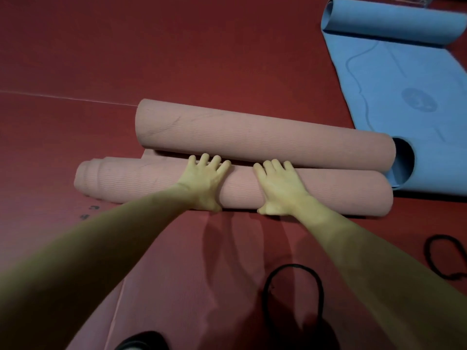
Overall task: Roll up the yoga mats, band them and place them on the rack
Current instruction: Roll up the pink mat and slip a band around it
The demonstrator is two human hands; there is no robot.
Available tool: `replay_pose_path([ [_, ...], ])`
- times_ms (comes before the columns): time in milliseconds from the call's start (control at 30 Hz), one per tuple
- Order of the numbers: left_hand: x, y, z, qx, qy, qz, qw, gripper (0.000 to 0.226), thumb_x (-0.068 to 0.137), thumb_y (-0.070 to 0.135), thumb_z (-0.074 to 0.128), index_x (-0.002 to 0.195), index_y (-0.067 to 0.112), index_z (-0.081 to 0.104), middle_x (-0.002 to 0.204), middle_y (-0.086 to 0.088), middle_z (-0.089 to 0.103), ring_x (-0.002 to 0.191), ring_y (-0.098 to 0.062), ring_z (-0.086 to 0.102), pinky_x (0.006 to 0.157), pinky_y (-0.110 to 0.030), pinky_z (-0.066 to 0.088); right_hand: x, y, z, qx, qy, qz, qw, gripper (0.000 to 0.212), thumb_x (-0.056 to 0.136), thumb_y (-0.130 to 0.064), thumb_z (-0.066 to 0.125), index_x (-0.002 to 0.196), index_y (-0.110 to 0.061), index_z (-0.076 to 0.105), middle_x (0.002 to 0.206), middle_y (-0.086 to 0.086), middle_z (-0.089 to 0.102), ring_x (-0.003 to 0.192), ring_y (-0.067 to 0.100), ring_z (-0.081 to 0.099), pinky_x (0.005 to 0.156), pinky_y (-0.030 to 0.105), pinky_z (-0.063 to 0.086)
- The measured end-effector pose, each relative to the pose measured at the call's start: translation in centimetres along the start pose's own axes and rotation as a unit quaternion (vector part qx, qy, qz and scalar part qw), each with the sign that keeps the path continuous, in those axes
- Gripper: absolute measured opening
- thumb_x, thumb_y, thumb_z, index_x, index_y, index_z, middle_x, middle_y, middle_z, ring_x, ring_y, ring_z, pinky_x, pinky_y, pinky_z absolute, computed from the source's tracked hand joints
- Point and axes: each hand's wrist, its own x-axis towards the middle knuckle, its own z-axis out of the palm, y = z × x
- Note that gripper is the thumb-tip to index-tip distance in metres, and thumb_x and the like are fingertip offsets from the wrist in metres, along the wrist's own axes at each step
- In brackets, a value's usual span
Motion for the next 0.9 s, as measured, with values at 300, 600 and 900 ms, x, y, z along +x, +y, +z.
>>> replay_pose_path([
  [300,-3.1,0.8,0.6,-0.021,-0.003,0.058,0.998,0.105,0.05,0.077,0.063,0.131,0.018,0.033,0.122,0.001,0.045,0.109,-0.022,0.043,0.09,-0.038,0.035,-3.5,-0.2,-0.2,0.02,-0.027,-0.073,0.997,0.105,0.059,-0.079,0.058,0.135,-0.008,0.041,0.118,0.007,0.054,0.104,0.026,0.049,0.089,0.039,0.035],
  [600,-3.7,0.6,2.1,-0.044,0.088,0.083,0.992,0.107,0.041,0.081,0.066,0.117,0.009,0.049,0.105,-0.008,0.055,0.088,-0.028,0.049,0.077,-0.039,0.042,0.1,-0.6,-0.9,0.177,-0.029,0.146,0.973,0.049,0.101,-0.043,0.022,0.121,-0.011,0.052,0.126,0.014,0.059,0.116,0.032,0.053,0.099,0.043,0.031],
  [900,-1.1,-2.1,1.2,-0.142,0.024,0.063,0.988,0.103,0.059,0.082,0.035,0.139,0.017,0.038,0.125,-0.005,0.05,0.11,-0.029,0.048,0.098,-0.039,0.037,4.1,0.4,-1.3,0.245,-0.102,0.212,0.941,0.062,0.101,-0.046,0.014,0.153,-0.017,0.0,0.157,0.015,-0.019,0.145,0.029,-0.017,0.116,0.045,-0.013],
])
